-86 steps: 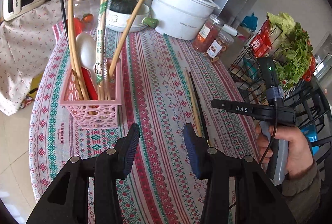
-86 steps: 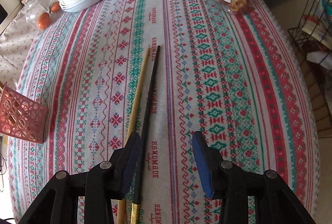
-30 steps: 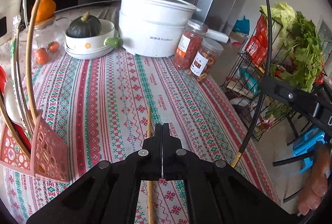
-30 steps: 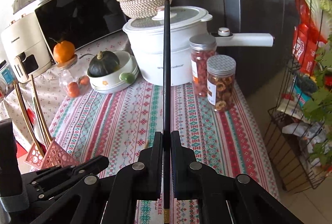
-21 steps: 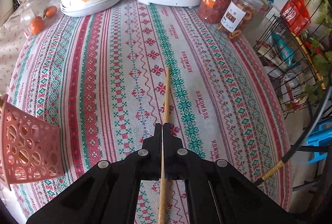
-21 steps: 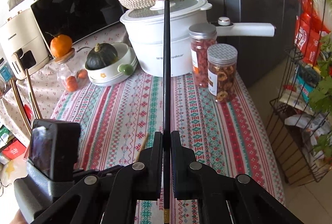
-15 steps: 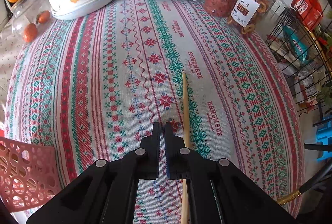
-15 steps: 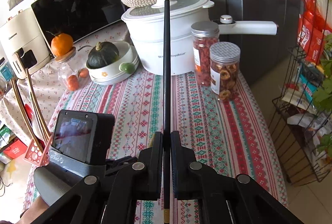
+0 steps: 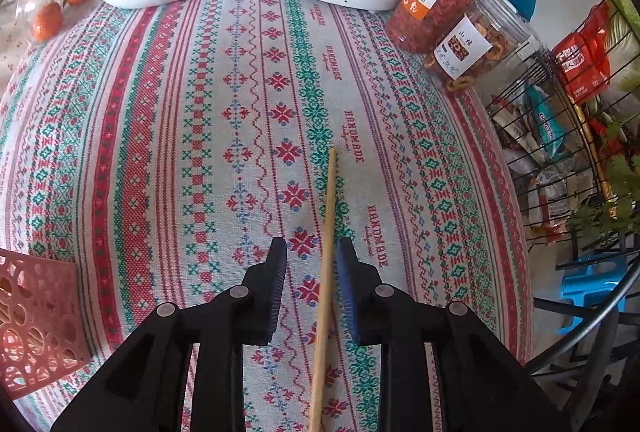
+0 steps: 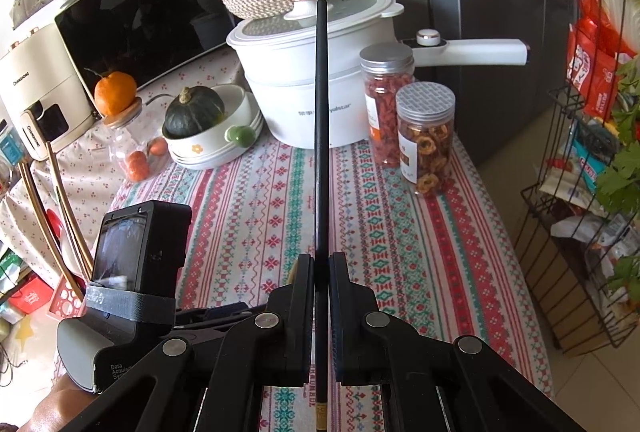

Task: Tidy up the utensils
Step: 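Carry both chopsticks to the pink basket and drop them in with both tools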

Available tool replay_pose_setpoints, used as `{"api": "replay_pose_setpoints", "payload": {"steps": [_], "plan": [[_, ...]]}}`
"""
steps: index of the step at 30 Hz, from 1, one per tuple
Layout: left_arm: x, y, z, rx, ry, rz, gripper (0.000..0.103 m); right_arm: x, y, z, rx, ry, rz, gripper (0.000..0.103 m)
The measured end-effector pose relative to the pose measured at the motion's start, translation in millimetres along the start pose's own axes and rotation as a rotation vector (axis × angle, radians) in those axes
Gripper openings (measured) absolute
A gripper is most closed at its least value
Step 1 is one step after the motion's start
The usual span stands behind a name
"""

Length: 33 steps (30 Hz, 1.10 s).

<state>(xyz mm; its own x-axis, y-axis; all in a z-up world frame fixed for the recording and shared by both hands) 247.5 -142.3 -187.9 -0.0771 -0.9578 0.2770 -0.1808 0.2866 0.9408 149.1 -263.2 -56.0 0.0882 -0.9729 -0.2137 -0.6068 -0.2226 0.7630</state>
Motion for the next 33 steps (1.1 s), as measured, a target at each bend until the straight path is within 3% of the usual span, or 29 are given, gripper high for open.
{"api": "replay_pose_setpoints", "payload": {"steps": [2,3,4,5,9,12,18,23,27,33], "plan": [[8,-9,2,-0.001,-0.041,-0.048,0.034,0,0,0,0.001,0.002,-0.002,0.006],[15,-10,5,0.044,-0.103,-0.090,0.028,0,0,0,0.001,0.002,-0.002,0.006],[23,-13,8,0.057,-0.164,-0.156,0.007,0,0,0,-0.001,0.002,-0.001,0.006],[26,-14,12,0.065,-0.196,-0.188,0.006,0,0,0,-0.002,0.001,0.000,0.006],[11,-2,15,0.067,-0.132,-0.111,0.005,1,1,0,0.002,0.003,0.000,0.006],[9,32,28,0.172,-0.172,-0.075,0.005,-1,2,0,0.010,0.014,-0.001,0.006],[-3,124,59,0.372,-0.191,0.069,0.005,-12,6,0,0.052,0.052,0.005,0.006],[-26,213,81,0.603,-0.207,0.156,0.005,-22,9,0,0.083,0.083,0.011,0.005],[-62,262,90,0.788,-0.180,0.159,0.005,-34,17,1,0.136,0.117,-0.008,0.005],[-114,280,82,0.978,-0.073,0.077,0.005,-60,34,5,0.248,0.194,-0.062,0.005]]}}
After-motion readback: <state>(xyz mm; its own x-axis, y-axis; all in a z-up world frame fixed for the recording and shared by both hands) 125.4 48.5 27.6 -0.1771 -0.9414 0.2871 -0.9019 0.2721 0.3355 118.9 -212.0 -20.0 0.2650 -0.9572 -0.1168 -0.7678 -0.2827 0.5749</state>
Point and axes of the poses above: each gripper's, at about its wrist camera, not at the fingertips, and y roughly against the way its jaws point, x to its right, z to its underside, the point moved 1 cm from there along -y, roughly the way its jaws point, and after that the axes turned 7 degrees about -x, right-handed, at the moved point
